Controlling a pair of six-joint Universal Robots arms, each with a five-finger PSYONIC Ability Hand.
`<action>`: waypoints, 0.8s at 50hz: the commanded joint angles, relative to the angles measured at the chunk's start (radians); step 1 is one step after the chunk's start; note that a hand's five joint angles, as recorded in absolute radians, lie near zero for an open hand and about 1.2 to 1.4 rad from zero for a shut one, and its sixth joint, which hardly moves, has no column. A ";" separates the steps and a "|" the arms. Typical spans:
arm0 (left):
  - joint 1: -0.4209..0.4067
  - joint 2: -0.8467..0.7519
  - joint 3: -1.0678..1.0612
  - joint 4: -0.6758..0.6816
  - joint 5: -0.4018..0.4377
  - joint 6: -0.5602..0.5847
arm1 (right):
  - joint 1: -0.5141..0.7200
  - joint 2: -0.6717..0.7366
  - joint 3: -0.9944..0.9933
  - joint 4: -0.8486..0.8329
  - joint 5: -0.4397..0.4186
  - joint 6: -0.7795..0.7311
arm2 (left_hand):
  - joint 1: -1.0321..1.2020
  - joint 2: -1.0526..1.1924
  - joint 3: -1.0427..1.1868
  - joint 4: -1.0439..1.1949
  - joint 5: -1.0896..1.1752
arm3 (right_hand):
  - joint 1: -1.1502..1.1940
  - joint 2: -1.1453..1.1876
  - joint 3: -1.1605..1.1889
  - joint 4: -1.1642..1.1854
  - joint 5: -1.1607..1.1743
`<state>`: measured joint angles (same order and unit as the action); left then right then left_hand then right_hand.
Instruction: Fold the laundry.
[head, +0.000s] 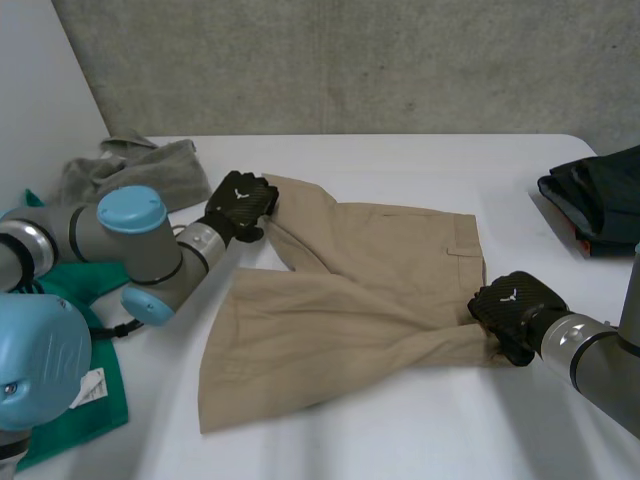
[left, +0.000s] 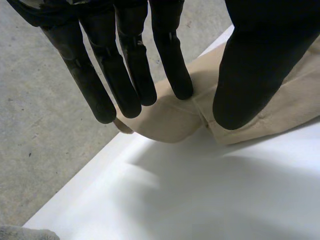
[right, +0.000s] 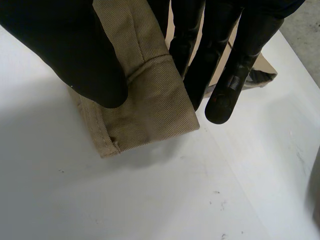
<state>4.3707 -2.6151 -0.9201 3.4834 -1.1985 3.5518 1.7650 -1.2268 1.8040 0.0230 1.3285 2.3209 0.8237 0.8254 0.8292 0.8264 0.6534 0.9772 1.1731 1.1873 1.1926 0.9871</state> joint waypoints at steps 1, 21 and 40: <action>-0.010 -0.011 0.001 0.000 0.005 0.002 | -0.001 0.001 0.000 0.000 0.000 0.000 | 0.050 0.049 0.045 0.048 0.046 | 0.419 0.223 0.209 0.204 0.235; -0.031 -0.048 0.047 0.000 -0.007 0.016 | -0.002 0.000 -0.002 0.002 0.002 0.000 | 0.573 0.571 0.567 0.570 0.568 | 0.419 0.223 0.209 0.204 0.235; 0.006 0.204 -0.197 0.000 -0.133 0.203 | 0.001 -0.002 -0.009 0.006 0.011 0.002 | 0.573 0.571 0.567 0.570 0.568 | 0.419 0.223 0.209 0.204 0.235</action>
<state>4.3694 -2.4636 -1.0398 3.4833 -1.3210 3.7322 1.7643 -1.2280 1.7929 0.0280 1.3379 2.3215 1.1219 1.1905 1.1868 1.1981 0.9786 0.9772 1.1731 1.1873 1.1926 0.9872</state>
